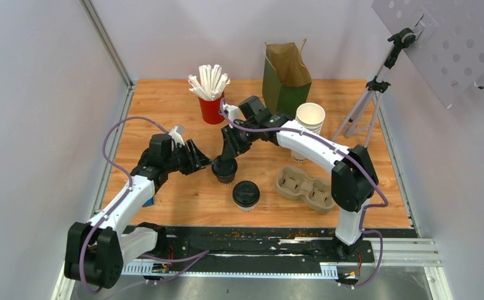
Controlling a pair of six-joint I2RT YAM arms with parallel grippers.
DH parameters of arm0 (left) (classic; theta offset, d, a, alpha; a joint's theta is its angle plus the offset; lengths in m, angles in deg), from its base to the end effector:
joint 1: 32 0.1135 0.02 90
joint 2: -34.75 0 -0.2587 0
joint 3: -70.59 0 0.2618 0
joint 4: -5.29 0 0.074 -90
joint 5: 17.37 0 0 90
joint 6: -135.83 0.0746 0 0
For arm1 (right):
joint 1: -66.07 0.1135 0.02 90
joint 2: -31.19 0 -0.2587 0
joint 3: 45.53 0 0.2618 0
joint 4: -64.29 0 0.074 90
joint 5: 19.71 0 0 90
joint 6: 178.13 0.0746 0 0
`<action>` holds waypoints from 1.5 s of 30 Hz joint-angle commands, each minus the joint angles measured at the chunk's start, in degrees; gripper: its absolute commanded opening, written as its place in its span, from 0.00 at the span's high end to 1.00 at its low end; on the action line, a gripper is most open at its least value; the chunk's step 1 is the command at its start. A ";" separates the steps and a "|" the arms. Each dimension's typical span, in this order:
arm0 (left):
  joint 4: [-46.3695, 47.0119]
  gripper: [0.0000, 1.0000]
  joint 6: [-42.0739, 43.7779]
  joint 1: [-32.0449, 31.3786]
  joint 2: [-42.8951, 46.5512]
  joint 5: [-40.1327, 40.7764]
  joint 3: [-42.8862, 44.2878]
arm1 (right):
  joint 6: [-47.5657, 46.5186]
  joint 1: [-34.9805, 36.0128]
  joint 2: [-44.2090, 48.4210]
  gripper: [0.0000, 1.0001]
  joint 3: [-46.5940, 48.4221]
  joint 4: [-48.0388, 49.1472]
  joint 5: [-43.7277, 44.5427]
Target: Pack the takeout coffee
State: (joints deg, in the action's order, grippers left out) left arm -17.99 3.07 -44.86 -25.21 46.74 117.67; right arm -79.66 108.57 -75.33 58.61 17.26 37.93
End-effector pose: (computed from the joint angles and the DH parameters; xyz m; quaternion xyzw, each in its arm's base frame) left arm 0.2459 -0.0895 0.1958 -0.1262 0.8657 -0.3825 0.2971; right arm 0.3006 0.3296 0.2466 -0.3560 0.8331 0.3793 0.1882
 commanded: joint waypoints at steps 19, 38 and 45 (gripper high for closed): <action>-6.13 0.61 3.41 0.83 -7.10 1.29 -4.26 | 1.19 -0.61 0.99 0.72 -19.48 11.75 0.25; -16.09 0.48 4.25 0.82 -4.94 6.16 14.78 | -0.03 -1.00 1.18 0.59 1.95 0.94 0.02; -26.15 0.20 7.94 0.82 -3.07 9.77 26.39 | -3.21 -0.95 4.98 0.44 7.70 -6.59 5.07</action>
State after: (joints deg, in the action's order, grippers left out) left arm -36.11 7.36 -44.23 -30.63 52.79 138.56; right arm -80.20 107.77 -74.39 63.92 17.07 38.65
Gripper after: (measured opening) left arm 0.682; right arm 0.527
